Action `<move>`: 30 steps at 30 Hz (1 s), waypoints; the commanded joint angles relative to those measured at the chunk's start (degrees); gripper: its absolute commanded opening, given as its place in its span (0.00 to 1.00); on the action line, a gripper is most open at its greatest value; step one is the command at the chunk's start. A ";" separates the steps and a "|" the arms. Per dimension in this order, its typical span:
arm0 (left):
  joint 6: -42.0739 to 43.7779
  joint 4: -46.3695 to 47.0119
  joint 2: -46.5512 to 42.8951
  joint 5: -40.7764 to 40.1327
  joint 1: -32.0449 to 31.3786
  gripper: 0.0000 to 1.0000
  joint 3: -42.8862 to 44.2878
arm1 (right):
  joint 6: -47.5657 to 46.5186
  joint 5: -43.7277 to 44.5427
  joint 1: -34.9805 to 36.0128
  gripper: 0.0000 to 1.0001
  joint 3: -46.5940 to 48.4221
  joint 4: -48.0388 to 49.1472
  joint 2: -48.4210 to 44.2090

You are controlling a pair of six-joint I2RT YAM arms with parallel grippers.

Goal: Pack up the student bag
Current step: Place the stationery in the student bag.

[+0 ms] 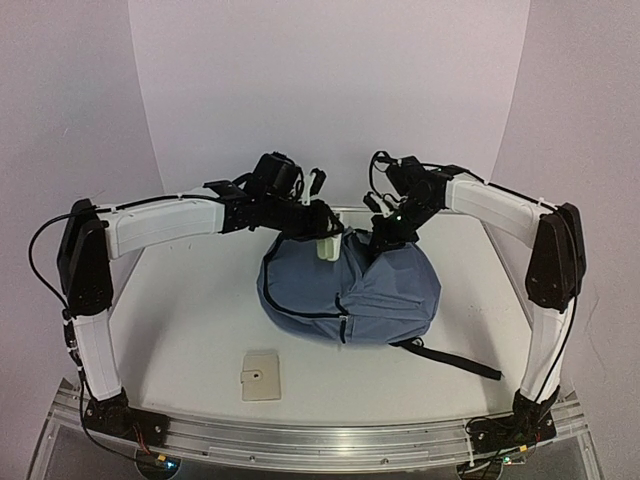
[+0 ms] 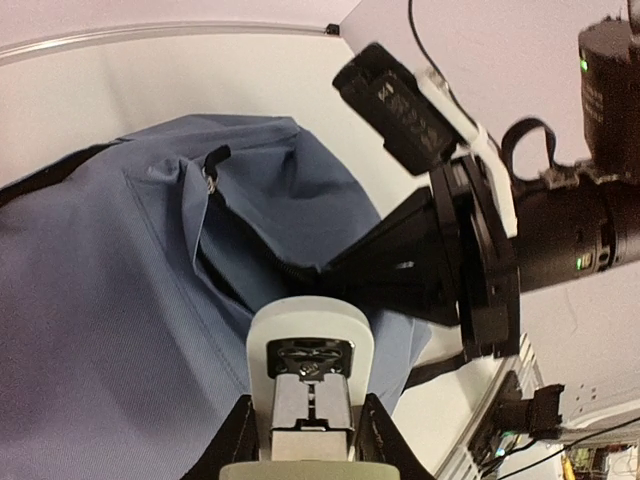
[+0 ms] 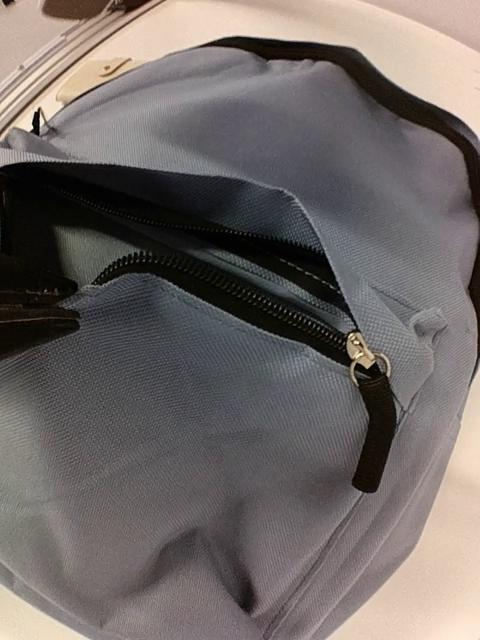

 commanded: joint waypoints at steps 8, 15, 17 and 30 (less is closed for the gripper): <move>-15.95 23.34 11.22 5.61 1.28 0.12 0.88 | 6.80 -8.63 -2.58 0.00 -5.16 9.21 -7.15; -21.95 31.70 14.44 12.61 1.06 0.12 -2.97 | 9.78 -9.49 -2.61 0.00 -8.07 15.46 -9.16; -22.90 32.81 15.10 14.51 0.95 0.12 -2.91 | 10.29 -10.22 -2.56 0.00 -8.57 16.94 -9.49; -36.89 42.04 23.04 20.58 2.47 0.09 1.58 | 8.47 -12.19 -1.19 0.00 -11.01 18.49 -11.23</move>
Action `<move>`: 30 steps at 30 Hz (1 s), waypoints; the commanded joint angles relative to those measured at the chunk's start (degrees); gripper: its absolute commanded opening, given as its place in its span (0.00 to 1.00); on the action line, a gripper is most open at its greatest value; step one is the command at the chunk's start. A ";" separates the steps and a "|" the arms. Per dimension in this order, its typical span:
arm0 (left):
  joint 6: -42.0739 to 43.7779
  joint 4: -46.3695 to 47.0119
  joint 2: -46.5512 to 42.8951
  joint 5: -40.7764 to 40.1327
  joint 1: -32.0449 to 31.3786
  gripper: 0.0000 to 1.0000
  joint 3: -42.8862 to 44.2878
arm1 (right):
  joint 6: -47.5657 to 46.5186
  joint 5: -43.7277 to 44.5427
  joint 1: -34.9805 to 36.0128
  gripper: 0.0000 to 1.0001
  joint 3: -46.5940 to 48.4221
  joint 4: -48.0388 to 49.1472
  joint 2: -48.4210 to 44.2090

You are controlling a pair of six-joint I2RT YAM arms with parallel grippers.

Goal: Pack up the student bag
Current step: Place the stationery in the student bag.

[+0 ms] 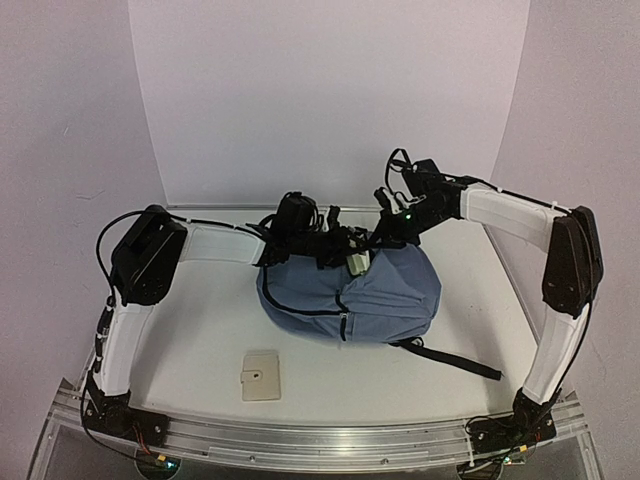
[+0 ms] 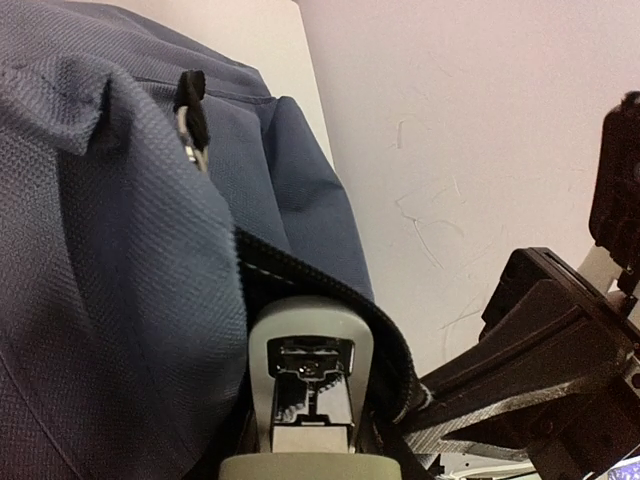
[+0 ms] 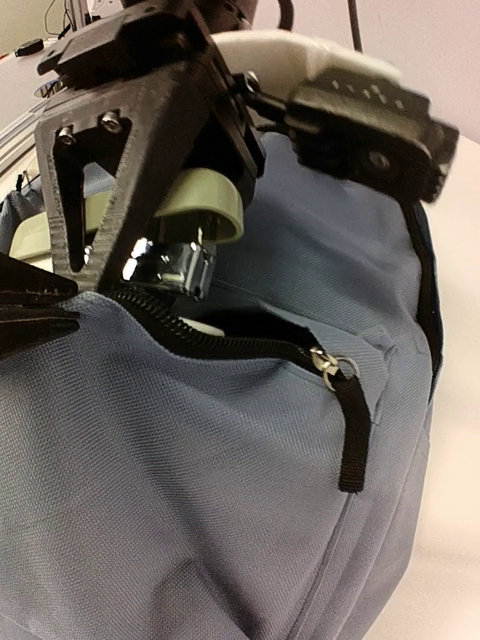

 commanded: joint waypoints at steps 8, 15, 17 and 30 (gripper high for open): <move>-12.36 12.91 6.18 0.10 0.28 0.13 3.45 | -1.30 -2.91 1.47 0.00 0.07 4.39 -5.46; -7.29 2.42 3.01 -4.54 -0.19 0.55 2.25 | -0.27 -2.55 1.41 0.00 0.70 4.27 -4.67; -6.20 -1.66 0.20 -6.66 0.24 0.59 0.29 | -0.22 -2.40 1.40 0.00 0.42 4.27 -4.66; -3.77 -11.03 -7.21 -11.08 0.40 0.61 -5.91 | -0.57 -2.21 1.44 0.00 -0.30 4.27 -4.80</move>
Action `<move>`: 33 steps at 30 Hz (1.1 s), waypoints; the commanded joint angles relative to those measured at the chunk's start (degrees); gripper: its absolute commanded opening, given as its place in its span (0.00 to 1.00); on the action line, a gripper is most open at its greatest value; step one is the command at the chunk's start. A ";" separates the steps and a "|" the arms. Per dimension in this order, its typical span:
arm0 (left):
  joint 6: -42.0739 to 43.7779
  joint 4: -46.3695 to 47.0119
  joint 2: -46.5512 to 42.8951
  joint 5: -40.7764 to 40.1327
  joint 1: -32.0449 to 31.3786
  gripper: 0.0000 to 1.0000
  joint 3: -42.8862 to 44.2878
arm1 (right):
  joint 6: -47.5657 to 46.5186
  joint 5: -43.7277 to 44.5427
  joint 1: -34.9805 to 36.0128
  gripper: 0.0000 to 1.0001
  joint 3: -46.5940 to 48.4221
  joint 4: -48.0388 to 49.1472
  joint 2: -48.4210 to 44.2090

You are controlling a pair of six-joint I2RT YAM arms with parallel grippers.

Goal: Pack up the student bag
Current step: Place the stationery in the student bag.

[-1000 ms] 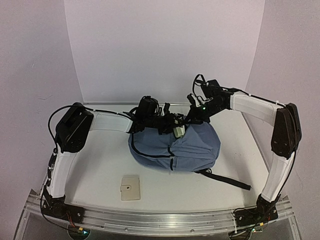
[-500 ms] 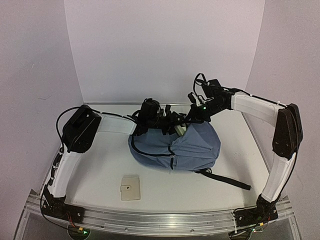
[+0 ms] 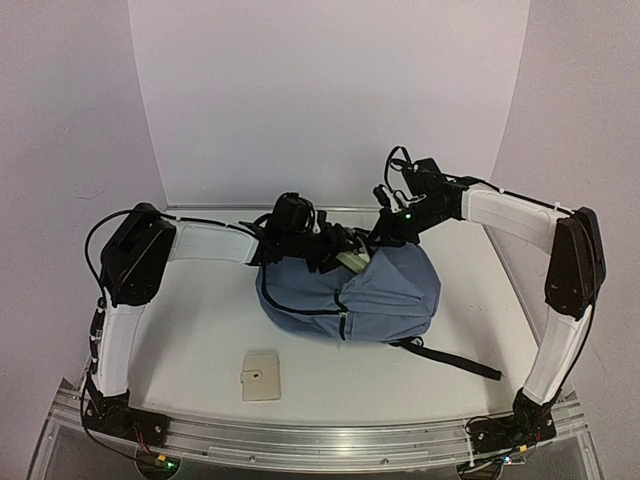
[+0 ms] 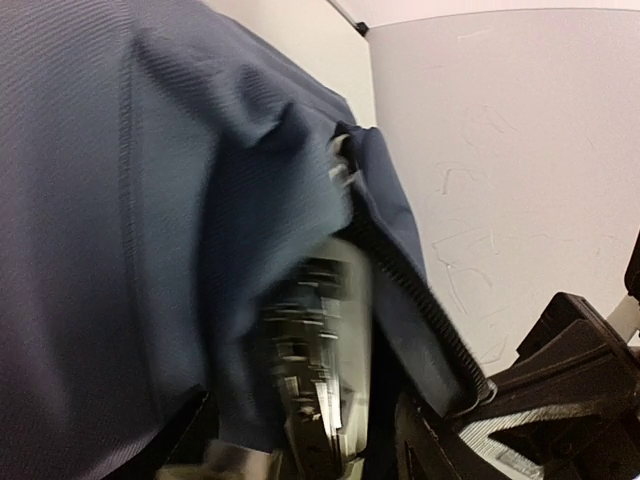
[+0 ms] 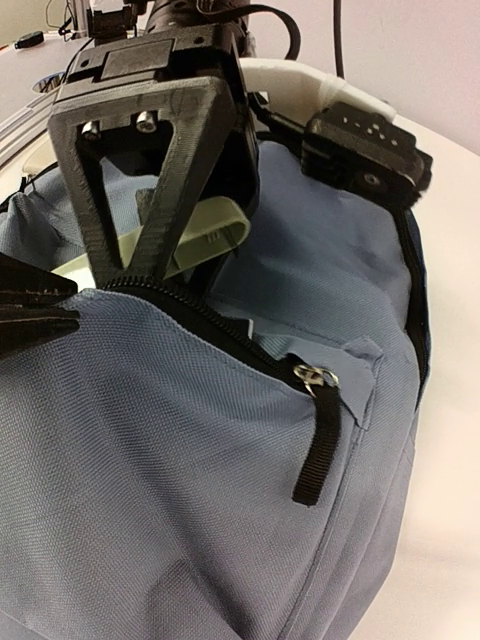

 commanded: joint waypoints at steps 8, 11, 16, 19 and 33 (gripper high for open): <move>1.00 -3.80 -5.61 -2.82 0.09 0.61 -6.52 | -0.17 -3.29 0.92 0.00 0.61 2.47 -3.38; 0.39 -2.61 -6.56 -2.78 -0.14 0.55 -7.85 | -0.25 -3.43 0.94 0.00 0.78 2.47 -3.30; -1.33 -2.36 -9.29 -3.87 -0.95 0.51 -11.06 | -0.20 -3.91 0.90 0.00 0.92 2.45 -3.20; -1.61 -1.34 -10.65 -4.43 -1.15 0.52 -13.48 | -0.35 -4.11 0.89 0.00 0.63 2.47 -3.18; -1.59 5.50 2.02 4.03 -1.32 0.12 -0.37 | 0.08 -6.23 0.90 0.00 1.49 2.47 -2.65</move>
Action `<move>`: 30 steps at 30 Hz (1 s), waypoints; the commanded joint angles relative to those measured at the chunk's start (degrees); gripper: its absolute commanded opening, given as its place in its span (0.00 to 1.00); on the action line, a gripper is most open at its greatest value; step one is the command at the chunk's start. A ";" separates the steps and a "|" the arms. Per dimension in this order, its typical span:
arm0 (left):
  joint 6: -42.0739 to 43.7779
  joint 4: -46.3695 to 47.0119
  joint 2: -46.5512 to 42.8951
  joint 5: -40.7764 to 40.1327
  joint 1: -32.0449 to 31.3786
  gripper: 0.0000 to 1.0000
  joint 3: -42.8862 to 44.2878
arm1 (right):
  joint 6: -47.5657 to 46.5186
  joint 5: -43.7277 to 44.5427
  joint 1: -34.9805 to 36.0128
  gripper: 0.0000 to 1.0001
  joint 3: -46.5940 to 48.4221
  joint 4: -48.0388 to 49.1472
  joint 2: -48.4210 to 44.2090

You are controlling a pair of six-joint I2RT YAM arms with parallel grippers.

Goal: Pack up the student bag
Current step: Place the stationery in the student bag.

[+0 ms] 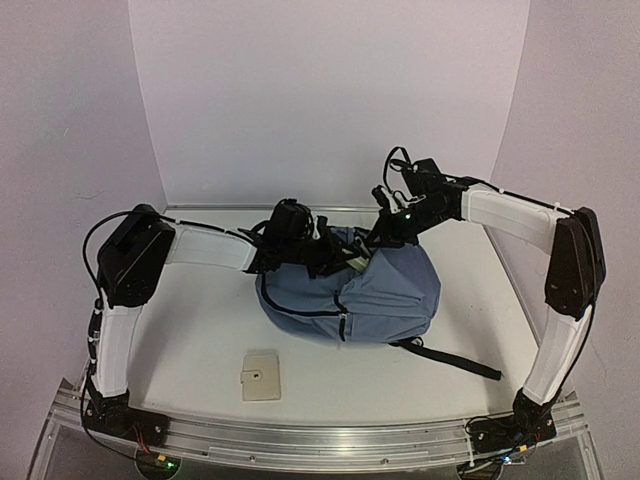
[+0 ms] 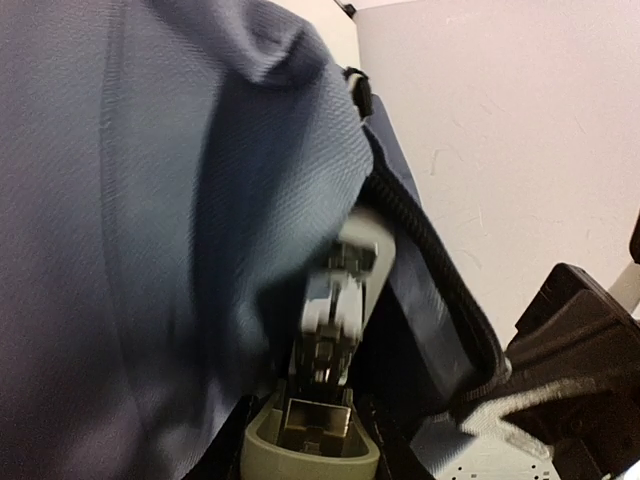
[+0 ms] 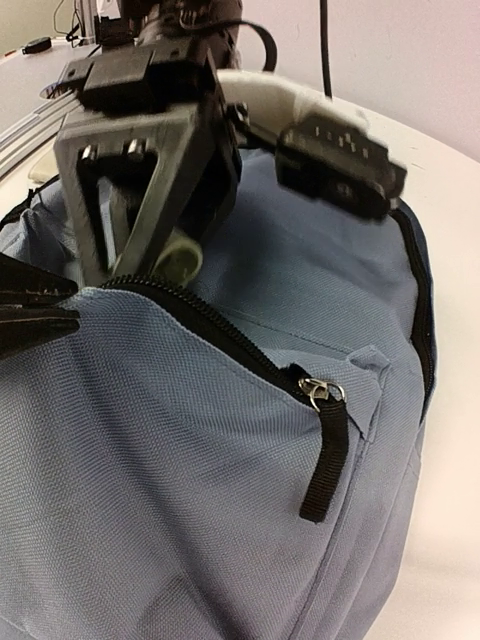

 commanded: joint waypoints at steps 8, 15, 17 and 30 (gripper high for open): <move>0.57 3.20 10.24 6.85 -0.70 0.18 12.83 | 0.88 -5.55 0.81 0.00 2.38 2.58 -1.99; 5.36 1.39 -0.97 -0.75 -0.59 0.59 -0.93 | 0.48 -4.60 0.74 0.00 2.03 2.28 -2.54; 6.00 0.12 -3.39 -2.02 -0.53 0.61 -3.01 | 0.46 -4.43 0.76 0.00 1.89 2.28 -2.54; 7.15 -0.44 -4.16 -2.20 -0.60 0.40 -4.65 | 0.31 -4.86 0.76 0.00 1.73 2.21 -2.44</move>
